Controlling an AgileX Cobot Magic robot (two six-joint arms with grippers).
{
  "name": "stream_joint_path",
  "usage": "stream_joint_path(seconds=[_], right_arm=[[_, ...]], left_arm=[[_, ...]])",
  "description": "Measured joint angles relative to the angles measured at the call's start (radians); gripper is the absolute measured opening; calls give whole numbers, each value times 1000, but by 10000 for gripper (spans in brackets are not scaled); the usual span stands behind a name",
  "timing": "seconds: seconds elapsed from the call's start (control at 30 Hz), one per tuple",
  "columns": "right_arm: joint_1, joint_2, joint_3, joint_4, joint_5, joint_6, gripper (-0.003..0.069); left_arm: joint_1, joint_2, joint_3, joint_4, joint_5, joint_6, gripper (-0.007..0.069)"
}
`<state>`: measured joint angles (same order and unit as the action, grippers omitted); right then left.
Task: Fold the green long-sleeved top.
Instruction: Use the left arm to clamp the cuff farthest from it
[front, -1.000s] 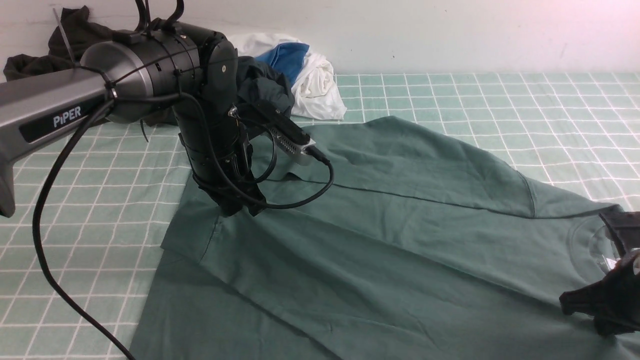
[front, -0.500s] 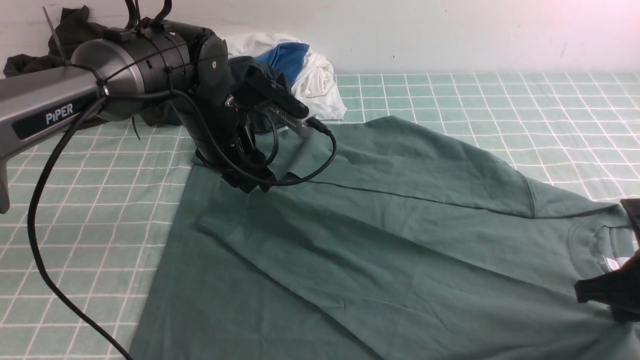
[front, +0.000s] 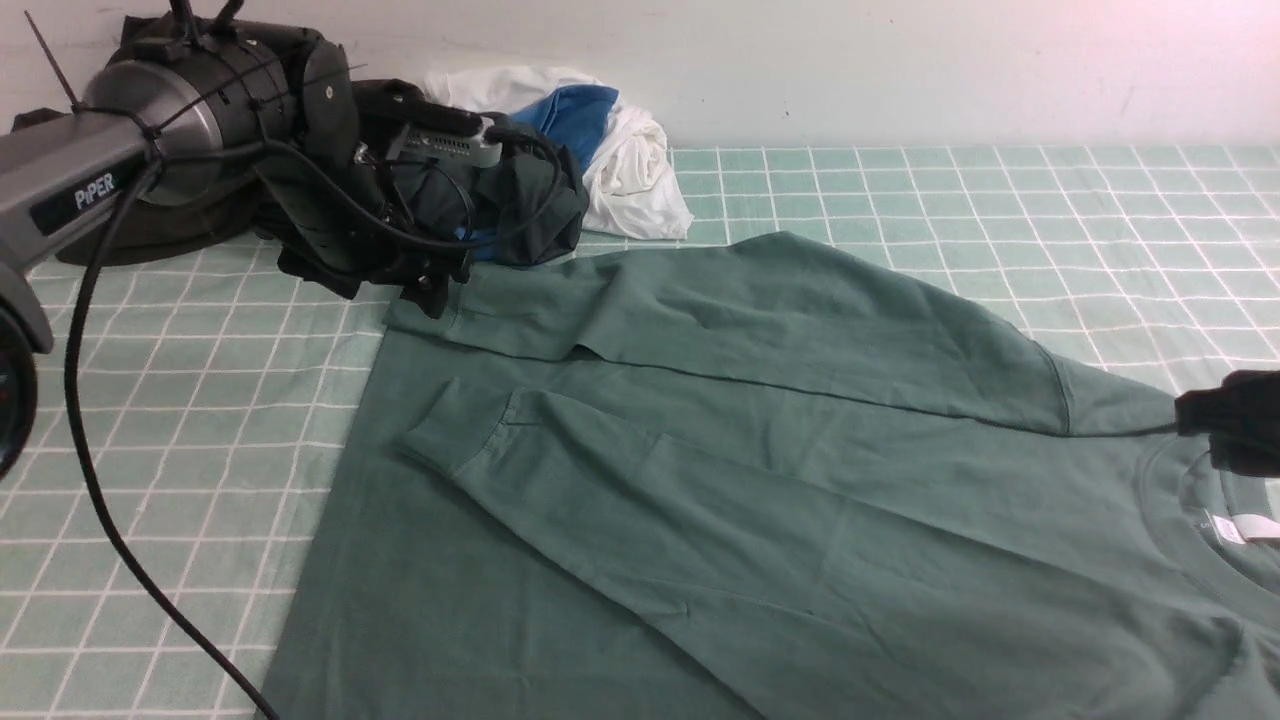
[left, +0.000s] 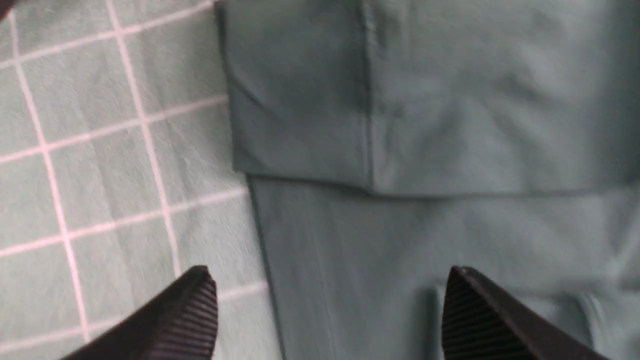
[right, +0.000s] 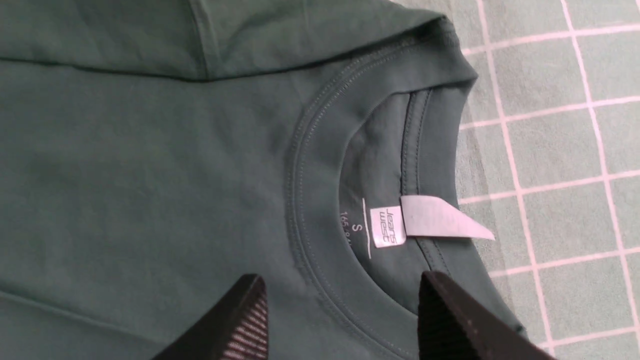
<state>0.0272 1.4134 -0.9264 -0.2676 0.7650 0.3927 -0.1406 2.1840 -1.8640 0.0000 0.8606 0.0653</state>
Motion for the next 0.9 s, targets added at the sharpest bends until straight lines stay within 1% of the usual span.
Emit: stream_joint_path(seconds=[0.1,0.27,0.33,0.4,0.43,0.57,0.63,0.73,0.8,0.9], right_arm=[[0,-3,-1,37,8,-43,388],[0,-3,1,50,9,-71,388],[0,-3,1,51,6,-74,388],[0,-3,1,54,2,-75,388],[0,-3,1,54,1,-75,388],[0,-3,1,54,0,-75,388],[0,-3,1,54,0,-75,388],[0,-3,1,54,-1,-76,388],[0,-3,1,54,-1,-76,388],[0,-3,1,54,-1,-76,388]], left_arm=[[20,95,-79,-13,-37,-7,556],[26,197,-172,-20,-50,-23,547],[26,233,-203,-31,-36,-26,496],[26,233,-213,-37,-22,-26,426],[26,233,-214,-37,-21,-26,418],[26,233,-218,-42,-8,-26,227],[26,232,-219,-42,3,-26,158],[26,223,-219,-42,9,-24,92],[26,216,-219,-45,10,-23,71],[26,209,-219,-45,11,-22,59]])
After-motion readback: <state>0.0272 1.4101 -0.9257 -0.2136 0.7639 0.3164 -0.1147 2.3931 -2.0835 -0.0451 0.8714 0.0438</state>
